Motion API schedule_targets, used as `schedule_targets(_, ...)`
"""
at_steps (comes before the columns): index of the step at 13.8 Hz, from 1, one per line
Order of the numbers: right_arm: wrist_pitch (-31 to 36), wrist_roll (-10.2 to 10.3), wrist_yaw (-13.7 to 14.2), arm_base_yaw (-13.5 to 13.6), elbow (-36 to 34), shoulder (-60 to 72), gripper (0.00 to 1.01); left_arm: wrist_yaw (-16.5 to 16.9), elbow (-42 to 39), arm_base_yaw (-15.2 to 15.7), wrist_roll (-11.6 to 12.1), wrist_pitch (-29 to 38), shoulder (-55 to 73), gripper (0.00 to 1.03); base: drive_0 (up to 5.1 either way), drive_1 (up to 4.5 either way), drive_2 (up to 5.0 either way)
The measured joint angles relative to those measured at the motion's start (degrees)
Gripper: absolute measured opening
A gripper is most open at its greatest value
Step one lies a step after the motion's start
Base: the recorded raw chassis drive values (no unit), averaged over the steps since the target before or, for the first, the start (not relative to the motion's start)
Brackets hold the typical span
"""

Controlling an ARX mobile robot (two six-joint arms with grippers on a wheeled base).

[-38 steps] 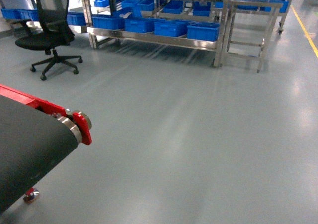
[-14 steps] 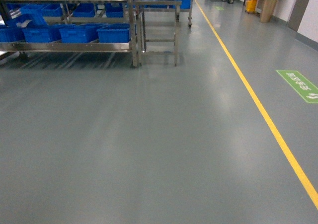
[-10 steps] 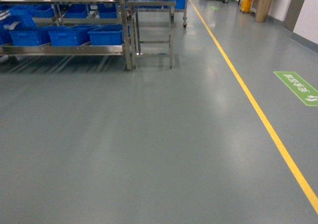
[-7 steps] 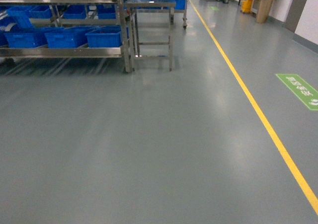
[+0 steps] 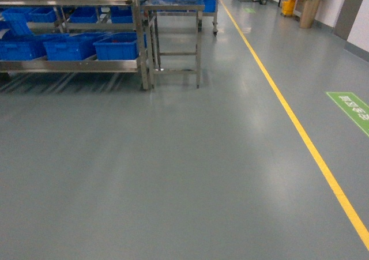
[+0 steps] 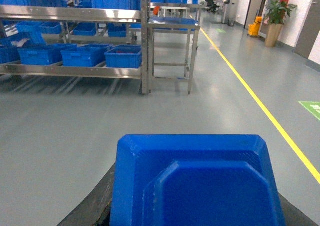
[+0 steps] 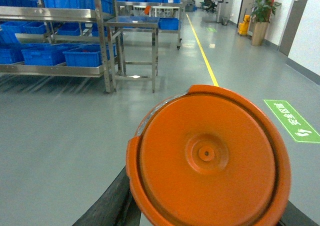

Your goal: Sort blue parts and orange caps into right shelf containers

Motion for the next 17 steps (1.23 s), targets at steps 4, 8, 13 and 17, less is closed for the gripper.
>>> schedule_targets(4, -0.11, 0.0, 0.02, 0.0, 0.0, 0.0, 0.42, 0.02, 0.0, 0.0, 0.0, 0.02, 0.0, 0.43, 0.0, 4.29, -4.3)
schedule_targets(8, 0.0, 0.0, 0.02, 0.0, 0.0, 0.0, 0.42, 0.02, 0.0, 0.0, 0.0, 0.02, 0.0, 0.43, -0.1, 4.26, -4.4)
schedule_targets(13, 0.13, 0.0, 0.02, 0.0, 0.0, 0.0, 0.42, 0.0, 0.0, 0.0, 0.0, 0.11, 0.0, 0.43, -0.1, 4.25, -4.4)
schedule_targets(17, 0.09, 0.0, 0.02, 0.0, 0.0, 0.0, 0.42, -0.07, 0.0, 0.0, 0.0, 0.13, 0.0, 0.43, 0.1, 4.42, -4.2)
